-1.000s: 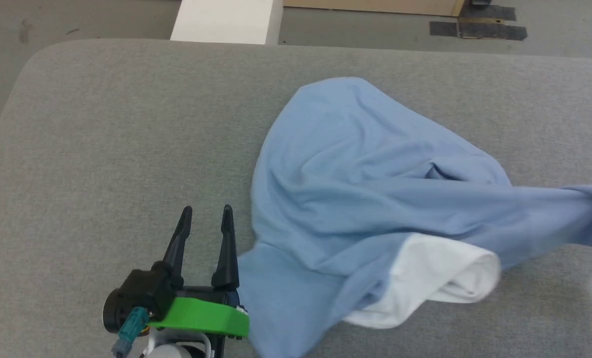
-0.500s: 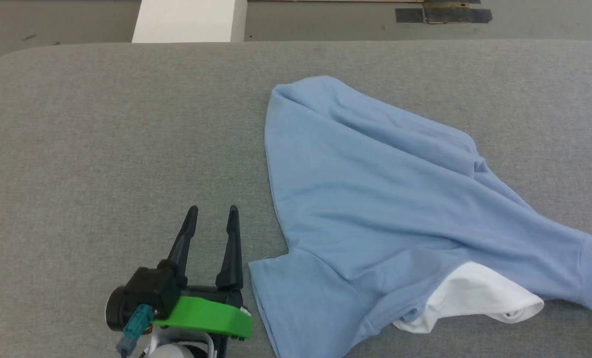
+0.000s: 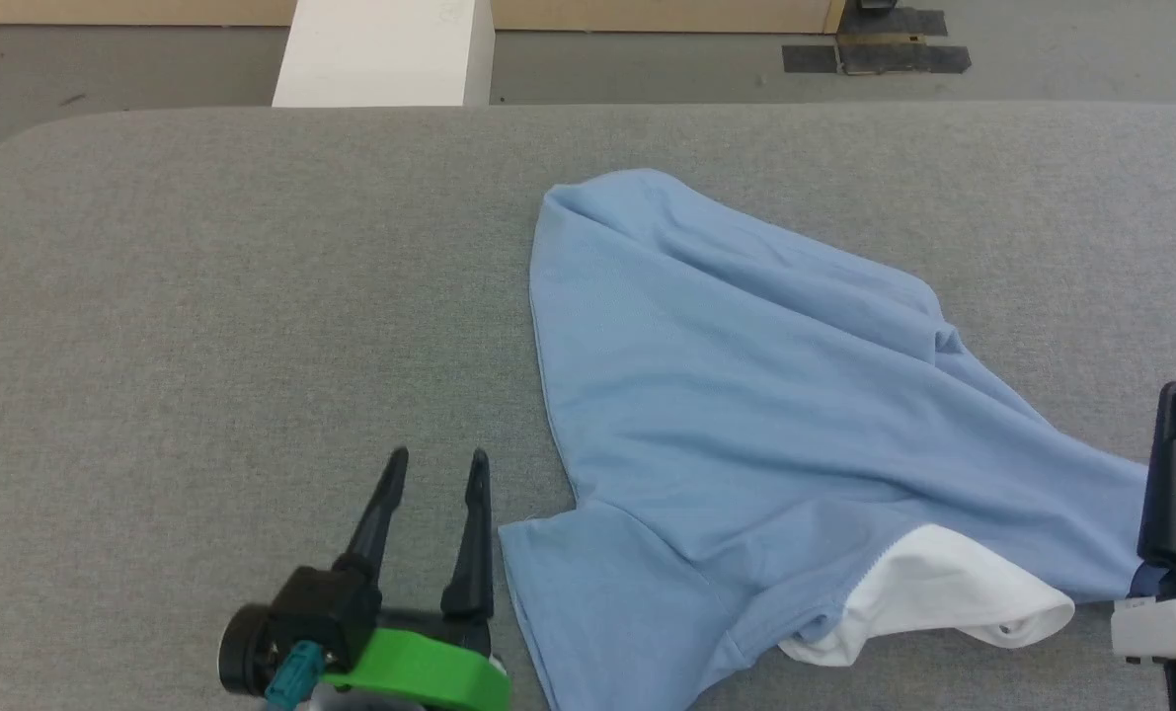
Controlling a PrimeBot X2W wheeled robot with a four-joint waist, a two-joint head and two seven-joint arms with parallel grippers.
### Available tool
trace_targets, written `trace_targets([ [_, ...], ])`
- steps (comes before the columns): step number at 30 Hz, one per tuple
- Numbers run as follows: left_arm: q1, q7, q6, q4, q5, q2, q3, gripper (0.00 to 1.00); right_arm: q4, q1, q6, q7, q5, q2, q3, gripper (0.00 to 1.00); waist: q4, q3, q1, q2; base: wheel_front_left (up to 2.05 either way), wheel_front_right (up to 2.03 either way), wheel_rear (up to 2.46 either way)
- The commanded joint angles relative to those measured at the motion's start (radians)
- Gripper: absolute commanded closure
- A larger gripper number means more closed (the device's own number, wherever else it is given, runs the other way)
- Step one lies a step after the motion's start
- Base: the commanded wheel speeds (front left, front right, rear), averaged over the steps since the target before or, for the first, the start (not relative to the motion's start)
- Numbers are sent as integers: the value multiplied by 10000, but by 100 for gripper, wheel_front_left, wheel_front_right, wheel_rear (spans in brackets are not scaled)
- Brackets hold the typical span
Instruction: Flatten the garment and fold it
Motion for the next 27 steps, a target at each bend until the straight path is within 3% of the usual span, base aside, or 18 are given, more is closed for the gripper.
trace_targets([
  [1, 178, 164, 72, 18, 121, 129, -39, 0, 38, 96, -15, -98, 12, 2, 49, 0, 34, -45, 0, -1, 0, 0, 0],
  [6, 171, 1497, 59, 9, 358, 489, -370, 0, -25, 158, -15, -8, -128, 3, 6, 0, 141, -126, 0, -1, 0, 0, 0],
  [9, 151, 2918, -72, -29, 290, 725, -630, 0, -134, 110, -15, 113, -170, 3, 30, 0, 145, -102, 0, -1, 0, 0, 0],
  [17, 848, 5702, 36, -585, -621, 765, -900, 0, -180, 153, -15, 281, 44, 4, 235, 0, 55, 219, 0, -1, 0, 0, 0],
  [27, 1506, 6354, 282, -1037, -1260, 398, -1095, 0, -203, 38, -15, 317, 150, 4, 192, 0, 48, 789, 0, -1, 0, 0, 0],
])
